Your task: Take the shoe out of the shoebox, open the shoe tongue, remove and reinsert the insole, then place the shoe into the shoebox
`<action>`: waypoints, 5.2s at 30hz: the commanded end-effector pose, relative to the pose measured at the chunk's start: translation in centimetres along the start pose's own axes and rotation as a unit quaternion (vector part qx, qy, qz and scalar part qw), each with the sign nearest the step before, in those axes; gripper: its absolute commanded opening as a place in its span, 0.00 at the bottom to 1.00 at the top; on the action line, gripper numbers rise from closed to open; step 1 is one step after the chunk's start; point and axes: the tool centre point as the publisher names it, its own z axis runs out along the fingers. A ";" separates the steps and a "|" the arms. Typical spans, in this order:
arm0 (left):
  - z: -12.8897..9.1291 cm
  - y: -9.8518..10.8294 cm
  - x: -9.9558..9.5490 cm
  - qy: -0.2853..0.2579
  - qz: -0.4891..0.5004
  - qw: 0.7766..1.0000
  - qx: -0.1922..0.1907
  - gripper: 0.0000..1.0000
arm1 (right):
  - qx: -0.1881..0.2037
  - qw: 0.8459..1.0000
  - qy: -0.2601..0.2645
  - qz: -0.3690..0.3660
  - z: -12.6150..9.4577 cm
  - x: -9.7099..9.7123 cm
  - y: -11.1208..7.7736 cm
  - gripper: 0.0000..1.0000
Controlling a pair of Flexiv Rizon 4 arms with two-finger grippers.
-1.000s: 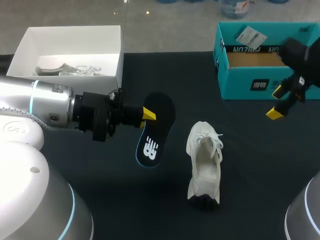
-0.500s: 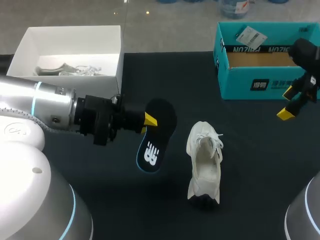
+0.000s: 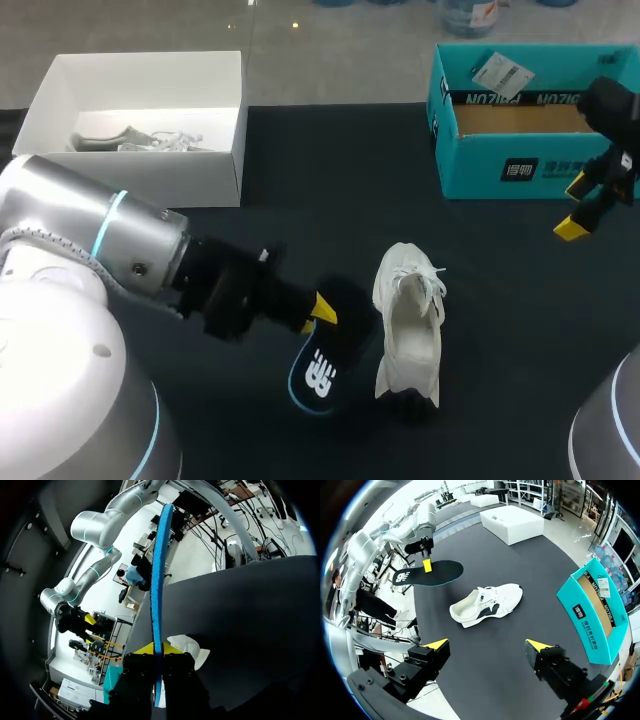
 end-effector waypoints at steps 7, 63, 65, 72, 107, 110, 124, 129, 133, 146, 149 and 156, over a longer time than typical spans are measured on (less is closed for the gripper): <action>4.9 -0.5 -0.2 0.005 -0.032 0.999 0.024 0.00 | 0.002 1.000 0.001 0.000 0.1 -0.1 0.1 1.00; 12.7 -0.3 0.9 0.023 -0.088 0.995 0.036 0.00 | 0.002 1.000 0.001 0.000 0.1 -0.1 0.1 1.00; 13.0 -0.2 0.8 0.019 -0.090 0.995 0.035 0.00 | 0.002 1.000 0.001 0.000 0.1 -0.1 0.1 1.00; 12.9 0.0 0.4 0.016 -0.085 0.996 0.035 0.00 | 0.002 1.000 0.001 0.000 0.1 -0.1 0.1 1.00; 11.7 4.1 1.1 0.039 -0.097 0.995 0.003 0.00 | 0.002 1.000 0.001 0.000 0.1 -0.1 0.1 1.00; 11.9 5.2 1.3 0.040 -0.098 0.994 0.001 0.00 | 0.002 1.000 0.001 0.000 0.1 -0.1 0.1 1.00; 13.3 9.4 1.2 0.057 -0.080 0.995 -0.022 0.00 | 0.002 1.000 0.001 0.000 0.1 -0.1 0.1 1.00; 13.2 10.9 1.5 0.069 -0.039 0.995 -0.056 0.00 | 0.002 1.000 0.001 0.000 0.1 -0.1 0.1 1.00; 12.9 11.6 1.9 0.075 -0.031 0.994 -0.067 0.00 | 0.002 1.000 0.001 0.000 0.1 -0.1 0.1 1.00; 11.4 10.3 1.1 0.064 -0.019 0.996 -0.065 0.56 | 0.002 1.000 0.001 0.000 0.1 -0.1 0.1 1.00; 11.4 9.8 0.8 0.061 -0.016 0.996 -0.061 0.49 | 0.002 1.000 0.001 0.000 0.1 -0.1 0.1 1.00; 12.3 9.3 0.4 0.062 -0.010 0.996 -0.056 0.40 | 0.002 1.000 0.001 0.000 0.1 -0.1 0.1 1.00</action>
